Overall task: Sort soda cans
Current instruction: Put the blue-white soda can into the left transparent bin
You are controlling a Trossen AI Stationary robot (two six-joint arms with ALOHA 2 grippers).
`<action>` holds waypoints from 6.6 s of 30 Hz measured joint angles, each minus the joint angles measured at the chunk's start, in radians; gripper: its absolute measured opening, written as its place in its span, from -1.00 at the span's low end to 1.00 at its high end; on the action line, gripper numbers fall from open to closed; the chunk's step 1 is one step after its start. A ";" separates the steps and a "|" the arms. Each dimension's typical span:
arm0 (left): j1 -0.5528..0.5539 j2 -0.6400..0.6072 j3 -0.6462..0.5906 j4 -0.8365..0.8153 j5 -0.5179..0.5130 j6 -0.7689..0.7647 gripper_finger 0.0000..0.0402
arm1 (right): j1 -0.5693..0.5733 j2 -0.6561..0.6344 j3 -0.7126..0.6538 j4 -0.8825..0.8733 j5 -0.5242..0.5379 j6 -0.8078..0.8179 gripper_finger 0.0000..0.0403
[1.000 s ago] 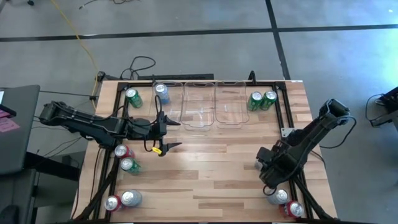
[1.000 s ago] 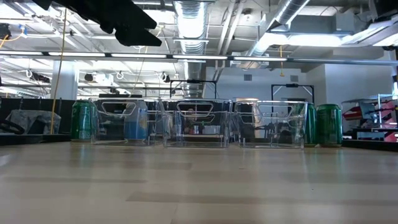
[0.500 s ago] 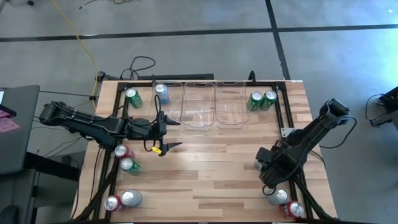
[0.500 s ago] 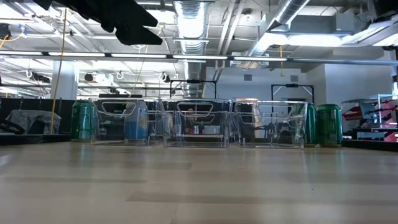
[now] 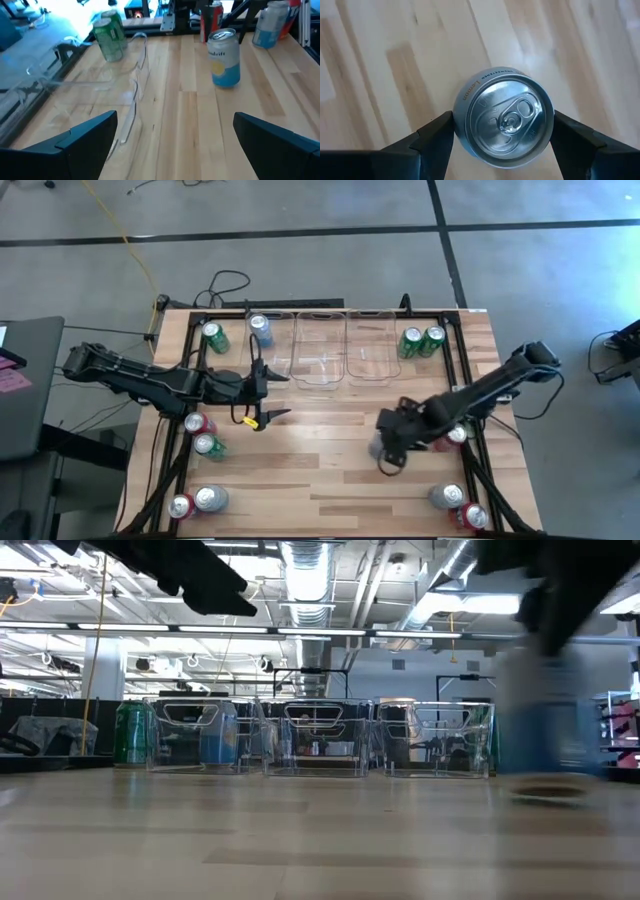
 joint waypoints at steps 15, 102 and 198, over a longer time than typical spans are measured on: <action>-0.017 0.000 0.000 -0.048 0.010 -0.082 0.97 | -0.042 0.381 0.364 -0.004 0.188 -0.515 0.47; 0.037 0.572 0.001 0.558 0.152 0.022 0.42 | -0.049 -0.089 -0.173 0.630 0.286 -0.266 0.73; 0.591 -0.051 -0.003 0.096 -0.016 0.127 0.94 | -0.078 -0.103 -0.173 0.351 0.461 -0.136 0.63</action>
